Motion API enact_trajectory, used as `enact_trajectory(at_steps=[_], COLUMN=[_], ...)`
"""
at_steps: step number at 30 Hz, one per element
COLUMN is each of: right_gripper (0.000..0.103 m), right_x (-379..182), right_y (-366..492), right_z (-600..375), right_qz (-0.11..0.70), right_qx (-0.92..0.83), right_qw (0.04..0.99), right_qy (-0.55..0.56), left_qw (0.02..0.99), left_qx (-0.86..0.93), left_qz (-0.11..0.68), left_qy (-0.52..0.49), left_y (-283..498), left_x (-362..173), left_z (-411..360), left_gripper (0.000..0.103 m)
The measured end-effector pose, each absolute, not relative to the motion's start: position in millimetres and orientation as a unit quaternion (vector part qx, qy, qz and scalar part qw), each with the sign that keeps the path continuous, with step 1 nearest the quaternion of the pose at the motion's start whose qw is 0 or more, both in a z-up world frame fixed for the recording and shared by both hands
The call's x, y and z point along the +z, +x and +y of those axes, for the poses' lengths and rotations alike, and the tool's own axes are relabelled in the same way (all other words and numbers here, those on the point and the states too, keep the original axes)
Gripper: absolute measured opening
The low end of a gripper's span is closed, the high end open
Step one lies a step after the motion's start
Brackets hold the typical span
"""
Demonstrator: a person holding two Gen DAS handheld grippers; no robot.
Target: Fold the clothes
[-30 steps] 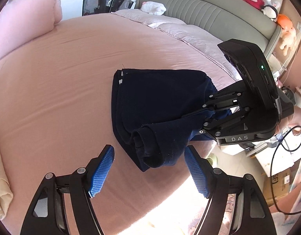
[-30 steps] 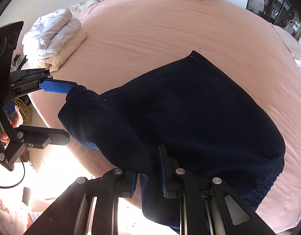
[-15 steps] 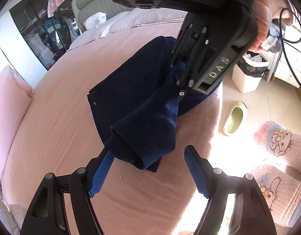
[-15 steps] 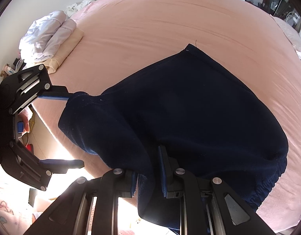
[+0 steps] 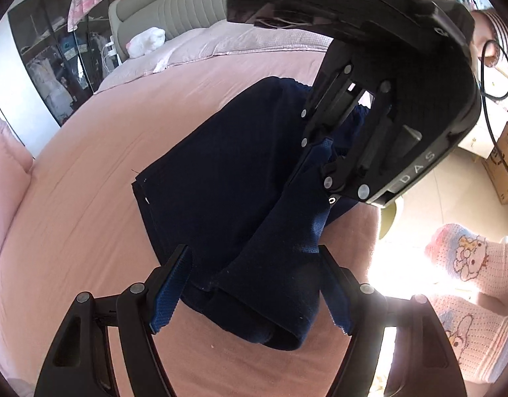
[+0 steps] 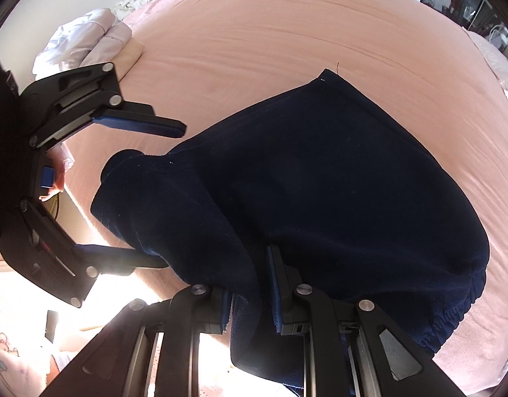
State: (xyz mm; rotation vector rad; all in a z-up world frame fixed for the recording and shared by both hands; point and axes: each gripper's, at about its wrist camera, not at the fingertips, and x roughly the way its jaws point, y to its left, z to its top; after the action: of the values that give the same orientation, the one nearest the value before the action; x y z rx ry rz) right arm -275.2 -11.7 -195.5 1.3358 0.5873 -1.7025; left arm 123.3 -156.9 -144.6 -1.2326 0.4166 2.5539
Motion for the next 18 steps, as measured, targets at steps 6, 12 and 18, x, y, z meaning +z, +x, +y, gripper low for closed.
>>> enact_trajectory(at_steps=[6,12,18], right_gripper=[0.017,0.017,0.017], right_x=[-200,-203,-207], right_y=[-275,-278,-278], right_z=[-3,2,6], right_qz=[0.220,0.211,0.210], right_qx=[-0.686,-0.684,-0.683], right_qw=[0.434,0.432,0.430], right_qy=[0.541,0.548,0.552], left_qw=[0.159,0.135,0.131], left_qx=[0.880,0.879,0.874], left_qz=[0.045,0.050,0.085], left_qy=[-0.445,-0.454,-0.461], left_y=[113,118,121], left_x=[-147,-152,-159], left_z=[-171,-170,-158], left_gripper=[0.073,0.073,0.073])
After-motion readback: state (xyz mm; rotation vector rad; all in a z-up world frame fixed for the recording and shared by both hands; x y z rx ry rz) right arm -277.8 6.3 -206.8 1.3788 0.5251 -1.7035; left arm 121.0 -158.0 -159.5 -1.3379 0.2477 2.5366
